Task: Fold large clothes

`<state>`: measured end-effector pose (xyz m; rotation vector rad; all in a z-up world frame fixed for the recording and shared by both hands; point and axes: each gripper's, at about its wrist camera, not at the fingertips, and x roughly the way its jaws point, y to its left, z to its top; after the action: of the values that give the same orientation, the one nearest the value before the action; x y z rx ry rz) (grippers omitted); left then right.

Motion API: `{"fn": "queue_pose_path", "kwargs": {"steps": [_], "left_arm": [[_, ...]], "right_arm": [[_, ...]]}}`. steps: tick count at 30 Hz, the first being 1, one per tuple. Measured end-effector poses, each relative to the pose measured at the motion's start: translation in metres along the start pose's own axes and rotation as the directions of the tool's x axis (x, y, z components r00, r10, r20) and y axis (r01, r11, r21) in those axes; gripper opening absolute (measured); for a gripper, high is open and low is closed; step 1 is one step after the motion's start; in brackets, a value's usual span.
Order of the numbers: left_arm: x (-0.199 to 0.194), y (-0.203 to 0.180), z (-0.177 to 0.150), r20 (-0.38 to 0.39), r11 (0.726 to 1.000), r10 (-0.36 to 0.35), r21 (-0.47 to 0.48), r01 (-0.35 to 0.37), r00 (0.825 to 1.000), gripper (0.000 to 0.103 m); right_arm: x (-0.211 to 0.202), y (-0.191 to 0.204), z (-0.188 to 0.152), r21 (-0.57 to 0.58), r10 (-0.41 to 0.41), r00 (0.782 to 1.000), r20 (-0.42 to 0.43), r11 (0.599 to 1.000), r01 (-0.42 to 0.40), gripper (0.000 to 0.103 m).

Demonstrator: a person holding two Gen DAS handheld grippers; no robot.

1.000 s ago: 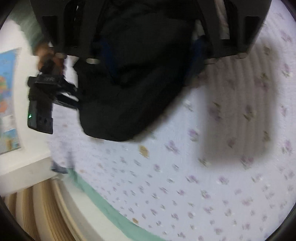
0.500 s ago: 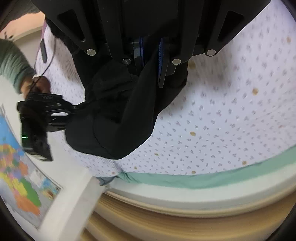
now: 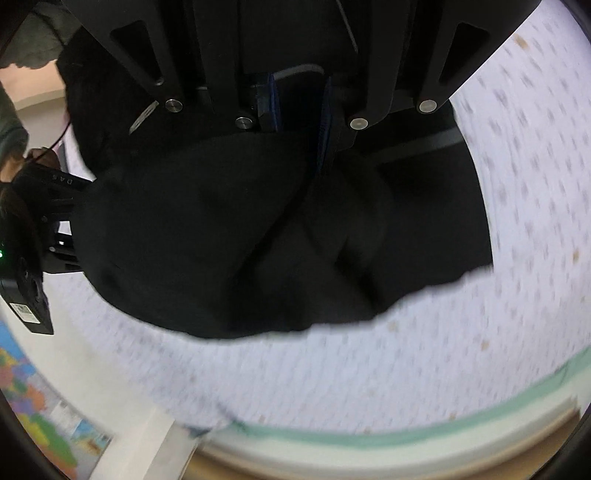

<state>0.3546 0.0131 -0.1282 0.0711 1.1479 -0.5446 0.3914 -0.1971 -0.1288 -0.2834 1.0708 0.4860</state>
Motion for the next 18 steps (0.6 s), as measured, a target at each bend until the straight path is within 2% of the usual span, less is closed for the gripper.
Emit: {"fn": "queue_pose_path", "kwargs": {"steps": [2, 4, 6, 8, 10, 11, 13, 14, 15, 16, 17, 18], "left_arm": [[0.020, 0.004, -0.022, -0.069, 0.999, 0.027, -0.038, -0.029, 0.997, 0.020], [0.036, 0.015, -0.041, -0.113, 0.996, 0.007, -0.090, -0.017, 0.994, 0.020], [0.027, 0.023, -0.050, -0.095, 0.991, -0.024, -0.137, 0.010, 0.995, 0.020], [0.008, 0.028, -0.051, -0.074, 0.989, -0.017, -0.148, 0.006, 0.997, 0.020], [-0.023, 0.030, -0.045, -0.014, 0.991, 0.008, -0.137, -0.009, 1.000, 0.020], [-0.045, 0.031, -0.036, 0.034, 0.991, -0.002, -0.137, 0.007, 0.999, 0.020], [-0.076, 0.028, -0.015, 0.123, 0.989, -0.040, -0.136, 0.057, 0.992, 0.020], [-0.088, 0.025, -0.003, 0.170, 0.987, -0.071, -0.133, 0.095, 0.983, 0.022], [-0.094, 0.024, 0.012, 0.211, 0.982, -0.108, -0.128, 0.137, 0.972, 0.027], [-0.098, 0.021, 0.021, 0.233, 0.979, -0.130, -0.121, 0.162, 0.964, 0.031], [-0.098, 0.013, 0.036, 0.263, 0.978, -0.150, -0.100, 0.182, 0.953, 0.040], [-0.093, 0.006, 0.043, 0.264, 0.982, -0.143, -0.086, 0.171, 0.954, 0.043]], "right_arm": [[0.019, 0.006, -0.017, 0.002, -0.022, 0.999, -0.046, 1.000, 0.022, 0.023], [0.030, 0.009, -0.028, 0.003, -0.051, 0.995, -0.083, 0.999, 0.051, 0.023], [0.029, 0.006, -0.035, 0.022, -0.049, 0.994, -0.102, 0.998, 0.051, 0.022], [0.014, -0.001, -0.039, 0.046, -0.029, 0.993, -0.116, 0.998, 0.034, 0.023], [-0.016, -0.011, -0.044, 0.074, -0.004, 0.996, -0.092, 0.997, 0.011, 0.023], [-0.032, -0.018, -0.043, 0.082, -0.002, 0.997, -0.080, 0.997, 0.009, 0.028], [-0.060, -0.030, -0.038, 0.107, -0.005, 0.999, -0.042, 0.994, 0.009, 0.041], [-0.075, -0.032, -0.029, 0.130, 0.004, 1.000, -0.003, 0.992, -0.004, 0.052], [-0.084, -0.033, -0.016, 0.148, 0.017, 0.999, 0.030, 0.989, -0.021, 0.057], [-0.103, -0.029, -0.014, 0.174, 0.039, 0.996, 0.079, 0.983, -0.052, 0.058], [-0.111, -0.030, 0.000, 0.211, 0.069, 0.988, 0.139, 0.973, -0.097, 0.059], [-0.115, -0.034, 0.006, 0.236, 0.090, 0.981, 0.171, 0.963, -0.129, 0.059]]}}
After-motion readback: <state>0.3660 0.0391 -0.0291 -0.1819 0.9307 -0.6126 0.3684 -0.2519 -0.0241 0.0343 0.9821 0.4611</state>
